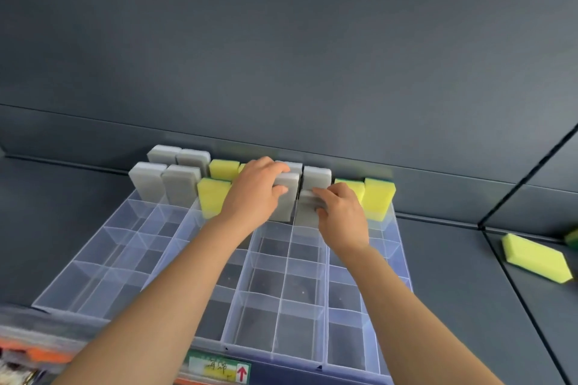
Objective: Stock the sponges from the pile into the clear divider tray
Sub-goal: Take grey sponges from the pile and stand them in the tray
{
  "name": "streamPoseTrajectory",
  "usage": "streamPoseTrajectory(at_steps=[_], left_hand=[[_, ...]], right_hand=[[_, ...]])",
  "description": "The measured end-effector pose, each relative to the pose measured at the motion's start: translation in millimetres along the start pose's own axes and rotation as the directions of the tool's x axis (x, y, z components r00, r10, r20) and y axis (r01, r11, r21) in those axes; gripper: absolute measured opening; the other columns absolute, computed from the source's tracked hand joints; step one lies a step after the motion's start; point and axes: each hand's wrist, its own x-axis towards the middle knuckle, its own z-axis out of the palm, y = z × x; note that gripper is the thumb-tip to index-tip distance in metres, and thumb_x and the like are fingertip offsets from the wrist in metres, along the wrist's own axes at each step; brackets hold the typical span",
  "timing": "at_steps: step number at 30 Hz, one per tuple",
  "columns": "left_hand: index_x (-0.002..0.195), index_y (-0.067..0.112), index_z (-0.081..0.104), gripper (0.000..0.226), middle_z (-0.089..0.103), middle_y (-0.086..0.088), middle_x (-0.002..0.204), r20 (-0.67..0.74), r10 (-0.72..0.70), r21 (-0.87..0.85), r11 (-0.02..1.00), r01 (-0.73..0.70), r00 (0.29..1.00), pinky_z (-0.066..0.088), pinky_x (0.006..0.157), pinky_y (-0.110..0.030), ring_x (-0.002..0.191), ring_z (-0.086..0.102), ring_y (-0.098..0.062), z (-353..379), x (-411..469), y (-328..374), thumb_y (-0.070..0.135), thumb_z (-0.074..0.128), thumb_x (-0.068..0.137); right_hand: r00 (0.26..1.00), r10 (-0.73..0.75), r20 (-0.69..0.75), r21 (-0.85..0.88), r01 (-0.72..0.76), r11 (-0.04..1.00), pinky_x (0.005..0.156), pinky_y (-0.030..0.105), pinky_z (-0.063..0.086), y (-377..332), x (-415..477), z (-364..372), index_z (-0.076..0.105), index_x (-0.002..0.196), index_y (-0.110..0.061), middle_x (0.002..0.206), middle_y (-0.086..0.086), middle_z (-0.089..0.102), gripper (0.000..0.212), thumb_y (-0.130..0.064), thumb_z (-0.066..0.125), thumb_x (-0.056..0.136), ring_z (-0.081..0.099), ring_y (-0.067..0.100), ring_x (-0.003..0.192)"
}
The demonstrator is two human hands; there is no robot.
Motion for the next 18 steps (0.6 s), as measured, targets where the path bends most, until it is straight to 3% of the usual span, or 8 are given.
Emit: streamPoseTrajectory(at_steps=[9,18], left_hand=[[0.126,0.016,0.054,0.037,0.056,-0.001,0.122,0.144,0.022,0.077,0.996,-0.033,0.989,0.040,0.087,-0.032,0.113,0.049,-0.022,18,2,-8,0.018,0.058,0.090],[0.107,0.010,0.062,0.023,0.055,-0.005,0.108,0.073,0.091,0.187,0.977,-0.104,0.993,0.045,0.082,-0.039,0.104,0.046,-0.026,34,2,-10,0.009,0.064,0.085]], right_hand=[[0.995,-0.092,-0.045,-0.118,0.086,0.989,0.065,0.041,0.052,1,-4,-4,0.066,0.103,-0.012,0.095,0.008,0.063,0.039,0.002,0.073,0.067,0.055,0.033,0.082],[0.991,-0.117,-0.058,-0.118,0.109,0.987,0.061,0.038,0.052,3,-6,-5,0.068,0.093,-0.013,0.090,0.005,0.064,0.032,-0.002,0.077,0.065,0.056,0.030,0.078]])
